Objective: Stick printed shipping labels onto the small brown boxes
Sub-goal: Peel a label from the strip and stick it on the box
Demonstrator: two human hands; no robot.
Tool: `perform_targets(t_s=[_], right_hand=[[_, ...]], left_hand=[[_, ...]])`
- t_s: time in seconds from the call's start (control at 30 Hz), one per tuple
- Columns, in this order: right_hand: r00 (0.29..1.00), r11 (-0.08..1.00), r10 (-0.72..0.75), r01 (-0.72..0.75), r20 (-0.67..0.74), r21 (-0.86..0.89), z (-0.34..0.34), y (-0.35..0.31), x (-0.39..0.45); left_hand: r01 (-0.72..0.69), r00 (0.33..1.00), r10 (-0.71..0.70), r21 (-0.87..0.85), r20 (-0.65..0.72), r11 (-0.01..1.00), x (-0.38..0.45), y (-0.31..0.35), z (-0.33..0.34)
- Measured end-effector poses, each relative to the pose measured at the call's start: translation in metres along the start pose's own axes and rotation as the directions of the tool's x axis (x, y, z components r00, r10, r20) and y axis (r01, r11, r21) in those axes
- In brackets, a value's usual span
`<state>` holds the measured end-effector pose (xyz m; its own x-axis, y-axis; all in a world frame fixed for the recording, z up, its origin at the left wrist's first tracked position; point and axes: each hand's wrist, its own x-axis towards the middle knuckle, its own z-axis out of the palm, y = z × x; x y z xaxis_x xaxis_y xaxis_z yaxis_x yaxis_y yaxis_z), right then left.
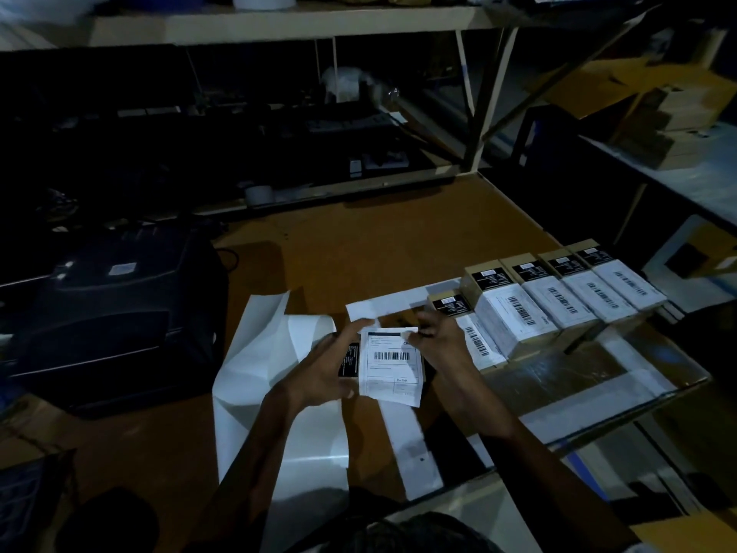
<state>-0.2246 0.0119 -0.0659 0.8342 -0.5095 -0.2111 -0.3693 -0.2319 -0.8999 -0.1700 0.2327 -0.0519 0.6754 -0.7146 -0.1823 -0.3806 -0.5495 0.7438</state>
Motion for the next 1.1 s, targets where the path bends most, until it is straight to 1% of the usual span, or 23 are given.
perform_targets(t_s=[0.13,0.2,0.23,0.3,0.33,0.37,0.4,0.47,0.53,0.63,0.7,0.77,0.8,0.83,0.9,0.97,1.03,1.1], right_hand=[[0.999,0.998,-0.009,0.006,-0.037,-0.069,0.004,0.002,-0.003],[0.994,0.978,-0.086,0.072,-0.068,-0.195,0.006,-0.003,-0.007],[0.984,0.947,-0.156,0.124,-0.086,-0.295,0.006,-0.005,-0.009],[0.935,0.835,-0.348,0.274,-0.071,-0.478,0.006,-0.006,-0.013],[0.903,0.769,-0.429,0.351,-0.023,-0.534,0.007,-0.007,-0.013],[0.877,0.707,-0.478,0.417,0.049,-0.571,0.008,-0.006,-0.014],[0.865,0.66,-0.486,0.456,0.123,-0.597,0.009,-0.005,-0.014],[0.872,0.621,-0.428,0.474,0.237,-0.624,0.011,-0.004,-0.015],[0.898,0.602,-0.327,0.438,0.295,-0.668,0.01,-0.009,-0.017],[0.925,0.564,-0.261,0.377,0.275,-0.734,0.005,-0.009,-0.012],[0.945,0.458,-0.214,0.321,0.248,-0.829,-0.001,-0.008,-0.008],[0.953,0.415,-0.217,0.287,0.213,-0.863,-0.001,-0.01,-0.007],[0.95,0.404,-0.217,0.297,0.225,-0.865,0.003,-0.012,-0.008],[0.939,0.408,-0.224,0.333,0.26,-0.85,0.009,-0.015,-0.009],[0.907,0.451,-0.263,0.417,0.328,-0.789,0.026,-0.019,-0.015],[0.9,0.485,-0.285,0.433,0.33,-0.76,0.033,-0.02,-0.018],[0.916,0.447,-0.282,0.388,0.284,-0.806,0.024,-0.015,-0.017],[0.949,0.368,-0.245,0.28,0.198,-0.887,0.007,-0.01,-0.018]], left_hand=[[-0.016,0.999,0.012,0.112,0.036,0.994,0.007,-0.001,-0.003],[-0.003,0.998,-0.007,0.157,0.062,0.988,0.011,0.0,-0.003],[0.005,0.997,-0.017,0.171,0.071,0.985,0.013,0.001,-0.003],[0.017,0.996,-0.032,0.193,0.078,0.981,0.016,0.003,-0.003],[0.021,0.996,-0.037,0.198,0.079,0.98,0.017,0.004,-0.003],[0.021,0.996,-0.038,0.204,0.077,0.979,0.018,0.005,-0.003],[0.016,0.997,-0.031,0.21,0.071,0.978,0.019,0.005,-0.003],[0.013,0.998,-0.028,0.227,0.064,0.974,0.023,0.007,-0.003],[0.022,0.998,-0.035,0.237,0.05,0.971,0.025,0.009,-0.005],[0.035,0.999,-0.042,0.266,0.02,0.963,0.024,0.011,-0.006],[0.04,0.999,-0.042,0.258,0.005,0.965,0.024,0.011,-0.004],[0.051,0.999,-0.051,0.234,-0.006,0.971,0.023,0.011,-0.005],[0.055,0.998,-0.056,0.234,-0.005,0.971,0.023,0.011,-0.005],[0.059,0.998,-0.061,0.239,-0.002,0.969,0.024,0.01,-0.006],[0.066,0.998,-0.067,0.244,-0.002,0.967,0.025,0.009,-0.006],[0.076,0.997,-0.075,0.243,-0.013,0.967,0.026,0.009,-0.004],[0.086,0.996,-0.08,0.245,-0.033,0.966,0.025,0.009,-0.002],[0.093,0.995,-0.082,0.238,-0.058,0.967,0.025,0.009,0.0]])
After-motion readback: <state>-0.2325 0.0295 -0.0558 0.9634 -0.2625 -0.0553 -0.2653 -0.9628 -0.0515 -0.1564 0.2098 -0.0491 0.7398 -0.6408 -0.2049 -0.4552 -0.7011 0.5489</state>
